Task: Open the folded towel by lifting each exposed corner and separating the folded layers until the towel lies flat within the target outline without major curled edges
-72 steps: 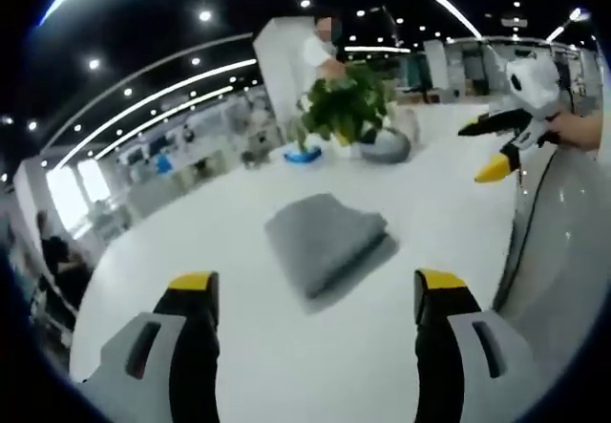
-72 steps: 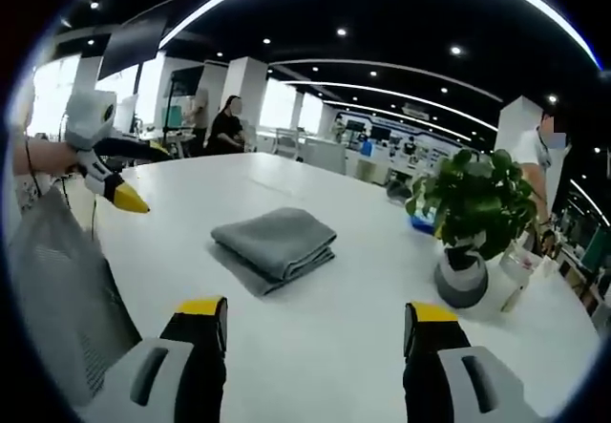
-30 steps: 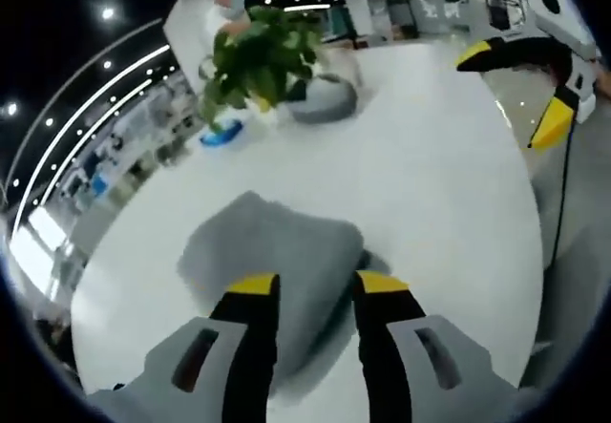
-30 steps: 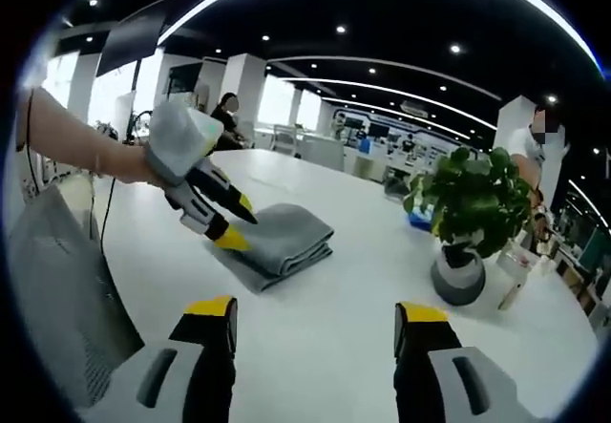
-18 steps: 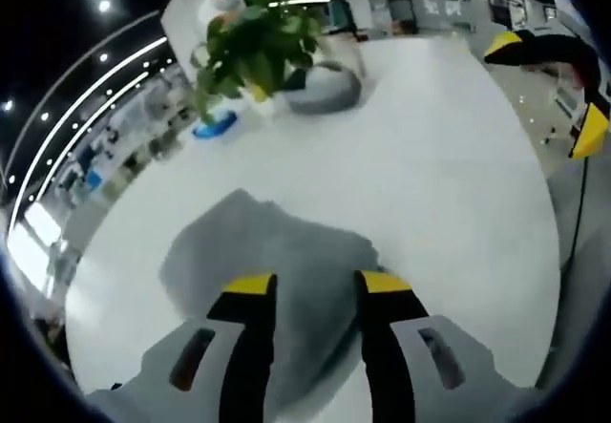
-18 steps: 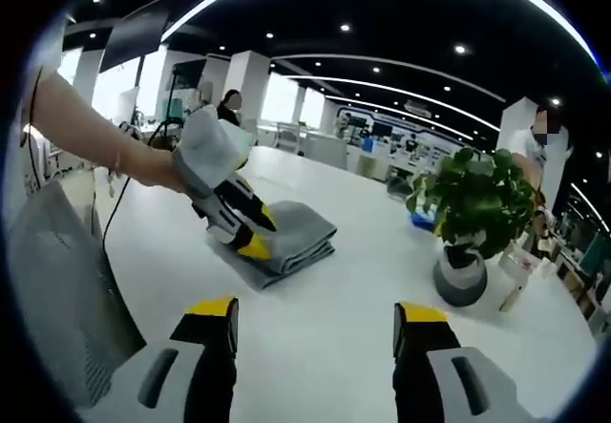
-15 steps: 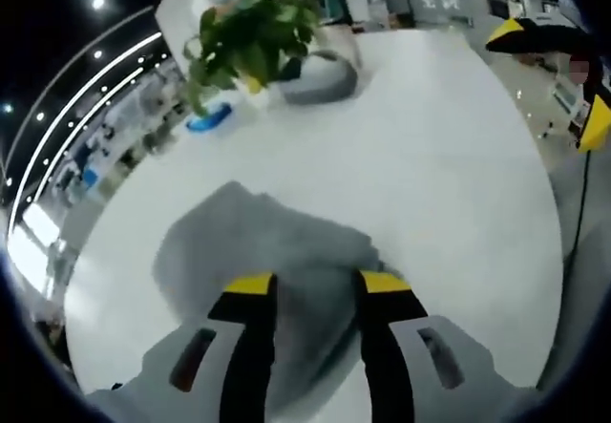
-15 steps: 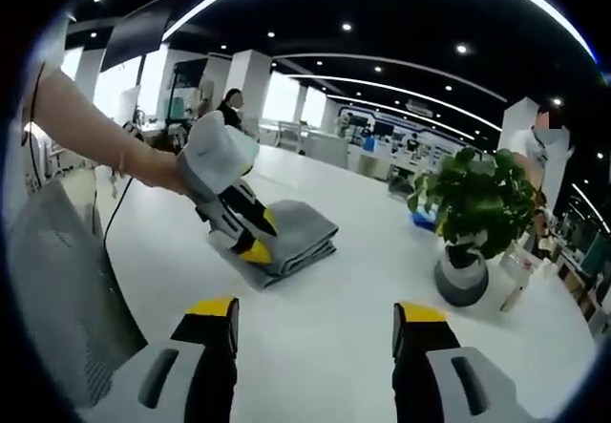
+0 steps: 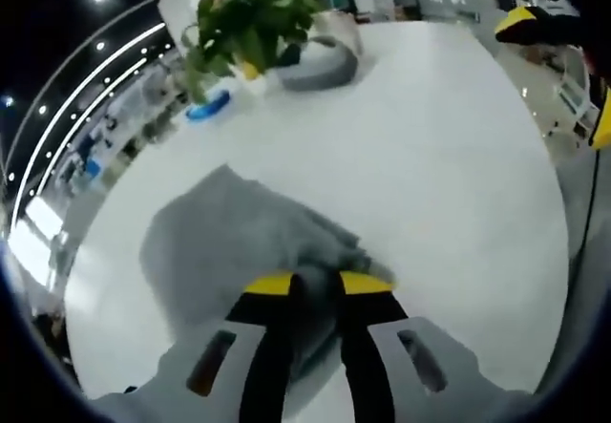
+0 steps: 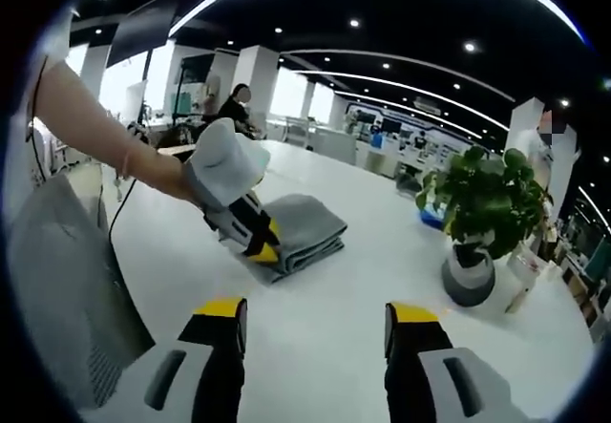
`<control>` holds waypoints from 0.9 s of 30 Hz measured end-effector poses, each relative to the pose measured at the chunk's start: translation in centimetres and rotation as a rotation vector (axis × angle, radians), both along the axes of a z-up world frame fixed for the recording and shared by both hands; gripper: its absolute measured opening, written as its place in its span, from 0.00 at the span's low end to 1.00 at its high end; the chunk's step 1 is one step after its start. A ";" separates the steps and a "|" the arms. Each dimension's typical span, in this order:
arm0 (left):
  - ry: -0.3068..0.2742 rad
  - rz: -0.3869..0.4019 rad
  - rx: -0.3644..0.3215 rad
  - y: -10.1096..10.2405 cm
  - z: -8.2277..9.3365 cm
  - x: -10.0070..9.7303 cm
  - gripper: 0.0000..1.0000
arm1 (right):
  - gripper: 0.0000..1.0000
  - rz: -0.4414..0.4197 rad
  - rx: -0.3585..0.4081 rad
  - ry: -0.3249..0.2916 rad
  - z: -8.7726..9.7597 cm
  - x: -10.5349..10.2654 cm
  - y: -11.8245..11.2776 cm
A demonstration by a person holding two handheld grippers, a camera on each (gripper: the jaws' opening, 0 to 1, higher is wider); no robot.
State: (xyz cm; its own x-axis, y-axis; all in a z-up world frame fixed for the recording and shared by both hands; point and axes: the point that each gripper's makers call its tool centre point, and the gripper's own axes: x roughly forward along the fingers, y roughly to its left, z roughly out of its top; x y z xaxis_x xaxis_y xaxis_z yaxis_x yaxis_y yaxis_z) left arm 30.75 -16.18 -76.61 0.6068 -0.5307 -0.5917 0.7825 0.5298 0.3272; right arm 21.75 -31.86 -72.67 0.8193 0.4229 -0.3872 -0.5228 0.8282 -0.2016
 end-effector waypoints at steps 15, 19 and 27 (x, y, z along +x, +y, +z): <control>0.071 0.036 0.032 -3.1 -4.2 3.0 0.12 | 0.55 0.009 -0.015 0.016 -0.5 0.0 0.3; 0.096 0.046 0.057 -3.3 -5.3 3.0 0.12 | 0.55 0.018 -0.020 0.021 -0.6 -0.1 0.4; 0.057 0.078 0.098 -3.8 -6.0 1.3 0.12 | 0.54 0.060 -0.049 0.047 -1.2 -0.6 1.0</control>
State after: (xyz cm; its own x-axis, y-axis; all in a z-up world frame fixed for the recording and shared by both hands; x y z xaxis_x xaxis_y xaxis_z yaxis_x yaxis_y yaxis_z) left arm 32.05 -20.00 -82.66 0.6076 -0.4210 -0.6735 0.7591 0.5573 0.3364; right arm 21.16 -30.84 -73.88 0.7737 0.4498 -0.4461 -0.5807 0.7851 -0.2156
